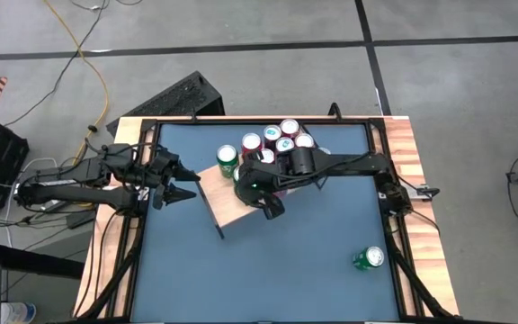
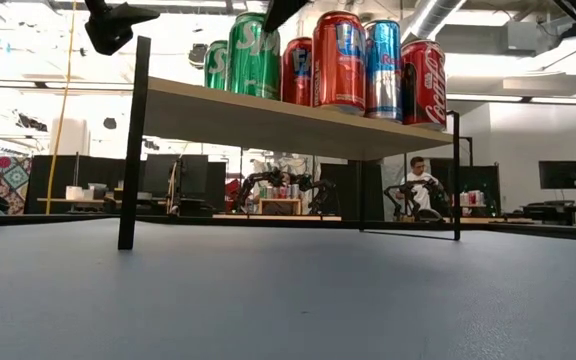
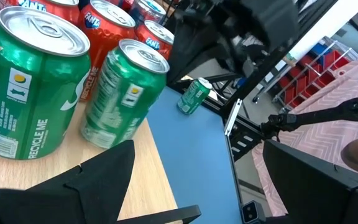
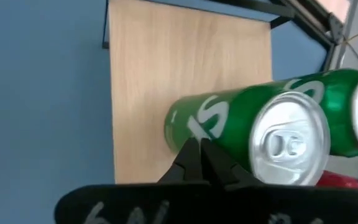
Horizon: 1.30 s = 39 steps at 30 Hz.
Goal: Place canned beverage on shelf
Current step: Put the top green soda can on the shelf aligned with the other green soda can, then put the green soda can on the shelf aligned with the other green soda cans
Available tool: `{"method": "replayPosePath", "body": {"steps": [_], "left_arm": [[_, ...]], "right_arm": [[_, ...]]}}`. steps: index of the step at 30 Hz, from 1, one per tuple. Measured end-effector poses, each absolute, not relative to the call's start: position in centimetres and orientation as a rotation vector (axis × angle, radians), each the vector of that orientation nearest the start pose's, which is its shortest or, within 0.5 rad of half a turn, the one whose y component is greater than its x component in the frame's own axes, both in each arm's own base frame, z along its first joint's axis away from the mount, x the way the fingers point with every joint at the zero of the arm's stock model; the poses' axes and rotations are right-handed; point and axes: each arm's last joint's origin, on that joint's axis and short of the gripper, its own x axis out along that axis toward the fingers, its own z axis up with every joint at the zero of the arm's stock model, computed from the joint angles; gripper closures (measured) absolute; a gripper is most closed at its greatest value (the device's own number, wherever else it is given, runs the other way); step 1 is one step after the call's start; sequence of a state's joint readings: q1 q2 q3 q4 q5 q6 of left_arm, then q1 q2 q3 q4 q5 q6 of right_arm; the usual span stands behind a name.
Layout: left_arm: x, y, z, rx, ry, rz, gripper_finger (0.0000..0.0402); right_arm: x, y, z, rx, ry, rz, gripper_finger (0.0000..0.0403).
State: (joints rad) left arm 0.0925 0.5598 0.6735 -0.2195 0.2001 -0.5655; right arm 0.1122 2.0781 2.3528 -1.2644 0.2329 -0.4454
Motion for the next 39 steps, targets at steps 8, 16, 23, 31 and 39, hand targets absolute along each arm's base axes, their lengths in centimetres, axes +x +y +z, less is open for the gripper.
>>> {"method": "replayPosePath", "body": {"steps": [8,16,23,31,39], "left_arm": [[12.9,0.6,32.1,-0.577,0.132,-0.073,0.0060],[12.8,0.6,32.1,-0.577,0.132,-0.073,0.0060],[12.8,0.6,32.1,-0.569,0.131,-0.074,0.0060],[12.9,0.6,32.1,-0.551,0.131,-0.075,0.0060],[12.9,0.6,32.1,-0.489,0.131,-0.079,0.0060]], "right_arm": [[42.0,3.3,37.5,-0.573,1.012,0.099,0.0403],[41.2,4.1,38.3,-0.623,1.009,0.060,0.0403],[37.9,7.5,41.0,-0.600,0.958,0.090,0.0403],[33.2,12.4,41.1,-0.242,1.120,0.022,0.0339],[29.2,16.5,37.6,-0.011,1.279,-0.090,0.0186]]}}
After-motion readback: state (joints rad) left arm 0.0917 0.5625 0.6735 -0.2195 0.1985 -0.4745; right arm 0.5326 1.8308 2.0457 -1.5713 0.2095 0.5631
